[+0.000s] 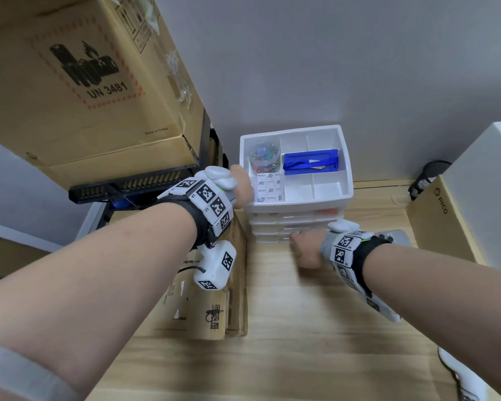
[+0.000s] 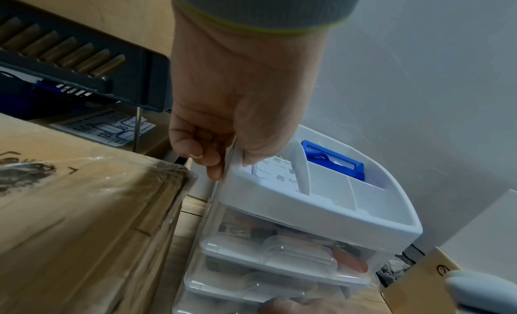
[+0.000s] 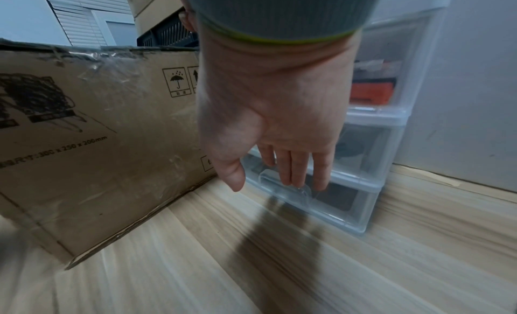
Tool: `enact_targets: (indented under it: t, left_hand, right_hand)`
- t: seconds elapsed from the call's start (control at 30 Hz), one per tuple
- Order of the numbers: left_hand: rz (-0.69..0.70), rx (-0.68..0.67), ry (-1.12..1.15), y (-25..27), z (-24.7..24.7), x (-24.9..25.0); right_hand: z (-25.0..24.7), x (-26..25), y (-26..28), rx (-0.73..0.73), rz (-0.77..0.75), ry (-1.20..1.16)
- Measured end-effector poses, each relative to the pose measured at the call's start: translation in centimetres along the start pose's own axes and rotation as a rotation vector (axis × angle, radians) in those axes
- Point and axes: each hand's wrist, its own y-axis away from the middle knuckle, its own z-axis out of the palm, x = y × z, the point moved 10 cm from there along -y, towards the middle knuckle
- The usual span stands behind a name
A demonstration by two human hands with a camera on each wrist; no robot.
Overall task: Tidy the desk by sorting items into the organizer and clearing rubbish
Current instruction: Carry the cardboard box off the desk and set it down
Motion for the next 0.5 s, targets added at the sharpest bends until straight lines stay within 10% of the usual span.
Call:
enact_targets:
  t: [0.3, 0.5]
  left_hand:
    - [0.018, 0.137, 0.046, 3.4, -2.3, -7.8]
    - [-0.308, 0.208, -0.080, 7.9, -1.7, -20.8]
  right_hand:
    - [-2.4, -3.0, 3.5, -0.019, 0.000, -0.130]
    - [-2.7, -9.4, 4.5, -0.112, 0.018, -1.028]
